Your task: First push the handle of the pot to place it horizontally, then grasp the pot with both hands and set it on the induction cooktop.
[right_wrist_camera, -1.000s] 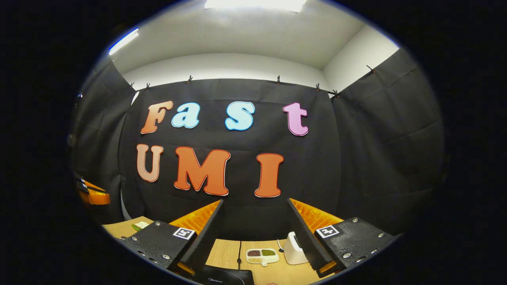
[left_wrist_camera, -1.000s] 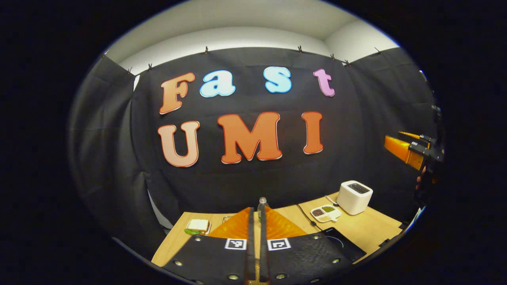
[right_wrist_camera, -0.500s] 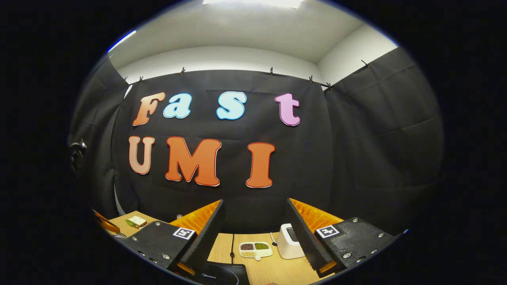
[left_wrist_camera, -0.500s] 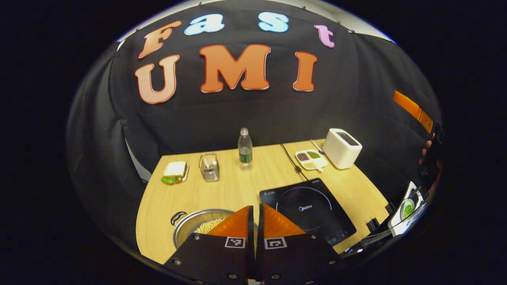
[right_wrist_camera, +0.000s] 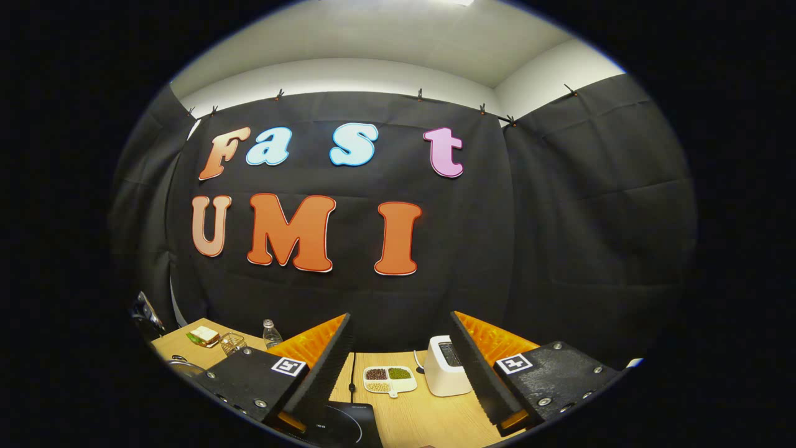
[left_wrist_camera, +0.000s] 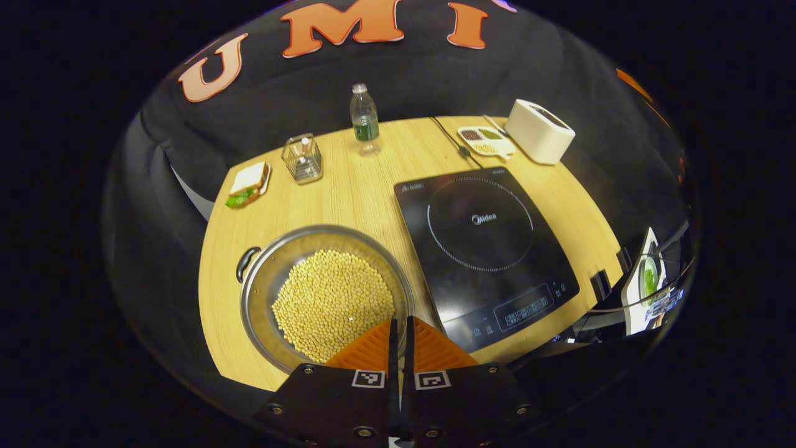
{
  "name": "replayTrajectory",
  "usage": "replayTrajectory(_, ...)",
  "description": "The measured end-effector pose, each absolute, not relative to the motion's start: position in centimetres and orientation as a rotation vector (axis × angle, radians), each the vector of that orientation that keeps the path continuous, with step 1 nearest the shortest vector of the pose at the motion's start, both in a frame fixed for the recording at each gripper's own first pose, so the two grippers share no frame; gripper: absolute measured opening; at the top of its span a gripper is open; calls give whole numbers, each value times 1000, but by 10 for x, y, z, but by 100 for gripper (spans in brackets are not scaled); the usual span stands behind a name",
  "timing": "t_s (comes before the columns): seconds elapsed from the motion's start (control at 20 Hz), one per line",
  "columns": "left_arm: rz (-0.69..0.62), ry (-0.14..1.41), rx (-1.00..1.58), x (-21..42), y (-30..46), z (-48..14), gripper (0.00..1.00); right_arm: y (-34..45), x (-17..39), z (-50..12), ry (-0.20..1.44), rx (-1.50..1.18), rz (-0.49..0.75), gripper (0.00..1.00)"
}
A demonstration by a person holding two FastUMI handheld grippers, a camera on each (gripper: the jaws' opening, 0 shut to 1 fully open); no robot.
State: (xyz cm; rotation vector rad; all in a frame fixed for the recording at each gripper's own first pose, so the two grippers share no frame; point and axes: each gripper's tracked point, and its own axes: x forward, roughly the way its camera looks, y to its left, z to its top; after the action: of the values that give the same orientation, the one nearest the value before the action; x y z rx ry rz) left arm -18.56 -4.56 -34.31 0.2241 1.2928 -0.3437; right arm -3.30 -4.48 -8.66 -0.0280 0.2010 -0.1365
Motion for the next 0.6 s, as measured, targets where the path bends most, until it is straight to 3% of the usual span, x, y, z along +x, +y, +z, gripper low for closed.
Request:
replayTrajectory(0.05,-359,1323,217,-194,-47,-350,3,-45,-32,-90,208,-22,-136,99)
replayTrajectory(0.25,-371,1432,214,-228,-38,-371,3,-49,-30,-98,224,-13,-130,95)
replayTrajectory(0.6,-275,1542,208,-266,-8,-399,3,-69,-27,-114,247,3,-98,95)
